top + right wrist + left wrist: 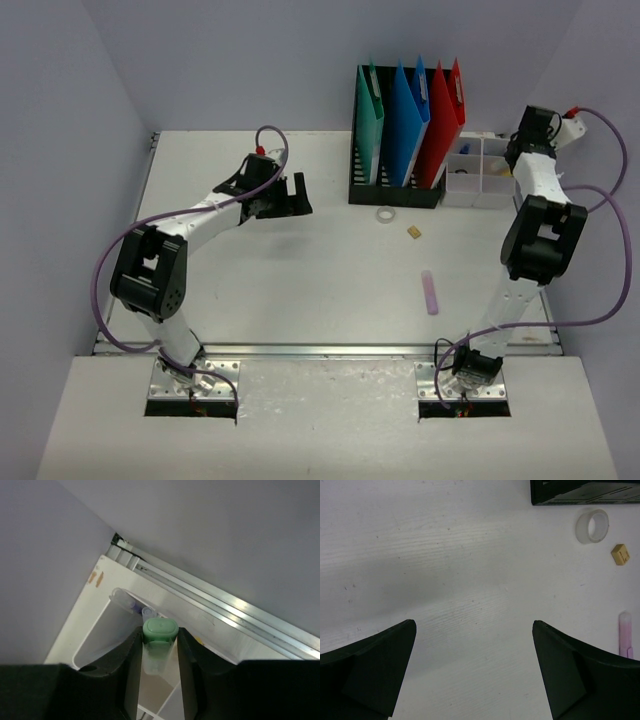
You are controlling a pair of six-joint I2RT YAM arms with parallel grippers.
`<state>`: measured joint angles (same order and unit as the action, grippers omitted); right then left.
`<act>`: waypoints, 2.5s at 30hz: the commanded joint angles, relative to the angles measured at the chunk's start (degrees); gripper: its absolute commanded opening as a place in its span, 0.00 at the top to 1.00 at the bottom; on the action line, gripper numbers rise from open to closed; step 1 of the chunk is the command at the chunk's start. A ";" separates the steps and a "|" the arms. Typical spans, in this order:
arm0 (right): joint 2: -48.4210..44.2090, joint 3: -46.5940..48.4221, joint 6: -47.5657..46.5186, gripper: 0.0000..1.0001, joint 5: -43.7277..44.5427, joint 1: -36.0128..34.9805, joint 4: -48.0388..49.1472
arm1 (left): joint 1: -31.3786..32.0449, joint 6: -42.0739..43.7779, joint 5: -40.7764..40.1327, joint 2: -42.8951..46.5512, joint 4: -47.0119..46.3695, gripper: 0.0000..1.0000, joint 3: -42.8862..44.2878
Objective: Organize the desk
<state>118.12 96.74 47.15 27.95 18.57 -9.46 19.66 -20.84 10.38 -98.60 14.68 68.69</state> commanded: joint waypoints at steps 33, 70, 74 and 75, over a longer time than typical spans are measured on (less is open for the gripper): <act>-59.26 -61.73 -104.93 0.38 -79.09 -4.33 -28.43 | -0.76 3.03 1.38 10.56 -4.37 0.00 -8.42; -45.13 -56.96 -194.45 0.22 -47.29 -20.22 -45.34 | 8.42 23.10 17.27 13.58 -9.98 0.00 -6.34; -44.21 -59.47 -194.53 0.20 -49.00 -21.85 -36.56 | 8.16 21.41 15.97 14.27 -11.02 0.00 -7.68; -43.82 -60.32 -194.63 0.20 -49.63 -22.26 -33.82 | 8.08 20.81 15.57 14.96 -11.20 0.00 -8.44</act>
<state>73.44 38.29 -111.86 -19.87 -2.45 -53.88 28.17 0.92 26.27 -85.45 6.27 60.01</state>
